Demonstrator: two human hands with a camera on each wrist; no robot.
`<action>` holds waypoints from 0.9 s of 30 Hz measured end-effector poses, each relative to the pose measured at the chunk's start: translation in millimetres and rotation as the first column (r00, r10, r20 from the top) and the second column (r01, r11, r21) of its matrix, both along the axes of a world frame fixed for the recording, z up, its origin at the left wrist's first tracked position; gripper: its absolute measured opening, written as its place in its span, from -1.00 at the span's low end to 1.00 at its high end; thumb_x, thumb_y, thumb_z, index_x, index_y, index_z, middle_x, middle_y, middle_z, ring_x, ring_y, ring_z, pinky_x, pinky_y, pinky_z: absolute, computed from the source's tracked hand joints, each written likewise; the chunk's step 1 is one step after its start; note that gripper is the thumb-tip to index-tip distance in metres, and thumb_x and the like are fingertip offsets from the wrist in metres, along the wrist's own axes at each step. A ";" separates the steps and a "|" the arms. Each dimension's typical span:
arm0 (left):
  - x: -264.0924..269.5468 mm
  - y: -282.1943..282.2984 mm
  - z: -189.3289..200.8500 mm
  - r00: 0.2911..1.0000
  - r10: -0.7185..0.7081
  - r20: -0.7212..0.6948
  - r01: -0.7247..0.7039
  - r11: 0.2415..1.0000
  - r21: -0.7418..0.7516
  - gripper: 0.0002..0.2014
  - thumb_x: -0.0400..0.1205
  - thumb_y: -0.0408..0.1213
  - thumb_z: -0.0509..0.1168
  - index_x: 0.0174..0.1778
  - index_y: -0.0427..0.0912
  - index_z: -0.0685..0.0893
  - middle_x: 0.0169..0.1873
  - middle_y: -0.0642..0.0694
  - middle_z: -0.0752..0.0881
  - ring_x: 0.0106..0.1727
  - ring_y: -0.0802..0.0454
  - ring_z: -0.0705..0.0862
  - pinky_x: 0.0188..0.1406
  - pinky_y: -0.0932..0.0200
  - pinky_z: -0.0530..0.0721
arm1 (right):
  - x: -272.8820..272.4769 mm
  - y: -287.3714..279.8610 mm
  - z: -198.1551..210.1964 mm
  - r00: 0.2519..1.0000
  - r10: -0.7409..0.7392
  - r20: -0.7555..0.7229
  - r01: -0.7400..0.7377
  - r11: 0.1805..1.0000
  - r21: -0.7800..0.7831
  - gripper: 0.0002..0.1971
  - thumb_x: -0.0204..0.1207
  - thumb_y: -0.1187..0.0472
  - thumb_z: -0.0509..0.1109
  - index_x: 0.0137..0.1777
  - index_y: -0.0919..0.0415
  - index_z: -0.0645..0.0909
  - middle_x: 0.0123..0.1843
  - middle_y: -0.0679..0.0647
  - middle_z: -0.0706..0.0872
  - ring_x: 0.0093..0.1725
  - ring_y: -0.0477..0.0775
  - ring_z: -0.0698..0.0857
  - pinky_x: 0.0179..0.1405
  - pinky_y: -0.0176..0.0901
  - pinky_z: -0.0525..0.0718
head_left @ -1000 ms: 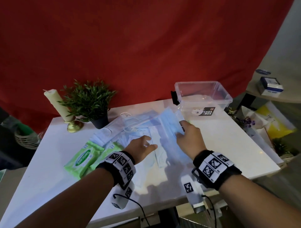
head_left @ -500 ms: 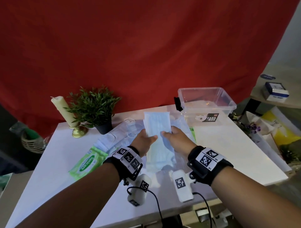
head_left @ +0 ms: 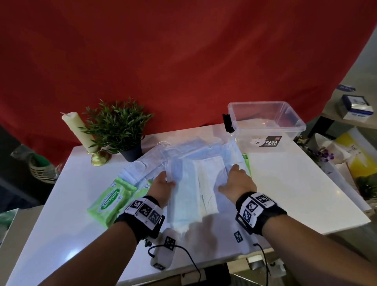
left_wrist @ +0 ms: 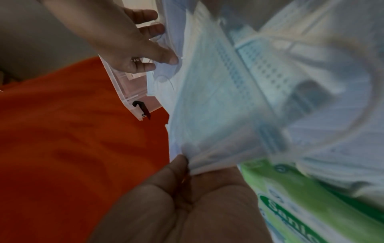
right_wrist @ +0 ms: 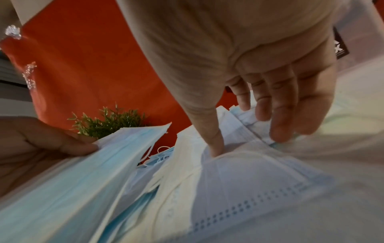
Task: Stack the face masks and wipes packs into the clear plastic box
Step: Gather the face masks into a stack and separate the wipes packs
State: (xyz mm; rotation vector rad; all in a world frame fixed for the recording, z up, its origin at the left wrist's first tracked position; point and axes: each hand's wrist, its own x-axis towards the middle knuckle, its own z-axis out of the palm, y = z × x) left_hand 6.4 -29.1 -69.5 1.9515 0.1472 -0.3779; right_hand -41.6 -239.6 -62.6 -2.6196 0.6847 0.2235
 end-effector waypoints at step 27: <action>-17.9 -4.9 16.2 0.995 0.070 0.074 -0.055 0.979 -0.195 -0.75 0.79 -0.28 0.12 -0.10 -0.33 0.58 -0.33 -0.19 0.61 -0.23 -0.11 0.59 -0.16 0.07 0.57 | 4.4 104.4 20.2 0.883 0.154 0.444 -0.352 0.841 0.410 -0.80 0.45 0.22 0.35 -0.39 0.24 0.62 -0.43 0.09 0.66 -0.39 0.07 0.60 -0.33 -0.17 0.56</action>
